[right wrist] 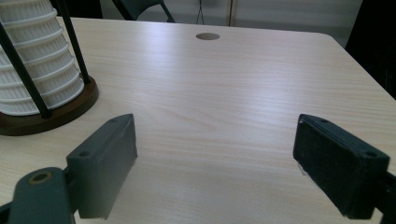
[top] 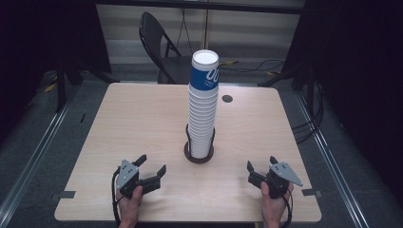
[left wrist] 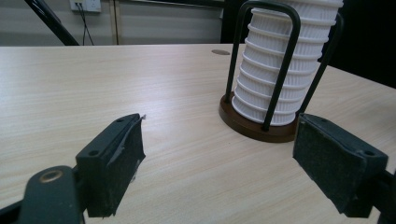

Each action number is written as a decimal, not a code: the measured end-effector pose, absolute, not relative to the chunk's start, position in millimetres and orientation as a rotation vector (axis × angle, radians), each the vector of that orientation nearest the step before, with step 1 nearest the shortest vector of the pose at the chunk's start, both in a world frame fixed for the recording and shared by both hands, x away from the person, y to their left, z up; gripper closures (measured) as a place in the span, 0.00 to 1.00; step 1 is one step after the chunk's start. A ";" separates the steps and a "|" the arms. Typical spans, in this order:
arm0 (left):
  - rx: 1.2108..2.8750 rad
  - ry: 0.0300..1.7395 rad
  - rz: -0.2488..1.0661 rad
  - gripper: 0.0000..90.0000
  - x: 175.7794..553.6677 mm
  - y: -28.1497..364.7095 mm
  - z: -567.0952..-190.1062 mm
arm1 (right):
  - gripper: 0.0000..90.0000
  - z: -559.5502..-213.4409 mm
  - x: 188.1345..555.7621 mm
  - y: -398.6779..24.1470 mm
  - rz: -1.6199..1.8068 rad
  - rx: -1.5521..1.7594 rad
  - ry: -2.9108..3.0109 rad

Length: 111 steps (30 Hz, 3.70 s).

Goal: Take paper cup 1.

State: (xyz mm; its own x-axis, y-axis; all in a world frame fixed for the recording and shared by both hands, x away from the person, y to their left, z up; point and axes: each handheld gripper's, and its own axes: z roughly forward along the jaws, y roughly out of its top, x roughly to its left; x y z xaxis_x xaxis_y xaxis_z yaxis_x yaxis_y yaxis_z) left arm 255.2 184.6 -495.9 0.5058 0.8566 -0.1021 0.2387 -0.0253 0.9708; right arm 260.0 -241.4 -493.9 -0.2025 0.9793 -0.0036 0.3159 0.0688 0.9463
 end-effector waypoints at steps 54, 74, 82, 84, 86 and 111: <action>1.570 0.950 0.715 0.17 250.6 180.2 -495.9 | 0.30 -406.6 272.6 -191.3 1.534 1.077 1.781; 1.569 0.944 0.713 0.18 250.4 180.3 -496.0 | 0.28 -356.4 286.2 -172.5 1.600 0.958 1.833; 1.566 0.945 0.702 0.18 250.7 181.0 -496.1 | 0.26 -336.3 290.6 -163.4 1.628 0.906 1.854; 1.568 0.942 0.702 0.18 250.6 180.9 -496.1 | 0.26 -331.1 291.5 -161.7 1.636 0.894 1.851; 1.569 0.941 0.704 0.18 250.4 180.8 -496.0 | 0.25 -326.0 292.5 -159.8 1.642 0.880 1.856; 1.558 0.933 0.698 0.18 249.8 181.6 -496.4 | 0.16 -255.2 337.2 -130.3 1.690 0.792 1.847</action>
State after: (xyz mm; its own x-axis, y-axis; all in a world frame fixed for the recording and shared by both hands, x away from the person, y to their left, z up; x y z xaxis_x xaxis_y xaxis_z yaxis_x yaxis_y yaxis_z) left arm 249.8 181.6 -496.4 0.5100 0.8585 -0.0544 0.1909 -0.0513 0.9803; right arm 337.2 -130.3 -255.2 -0.7001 0.7139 0.0160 0.0792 0.0553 0.9953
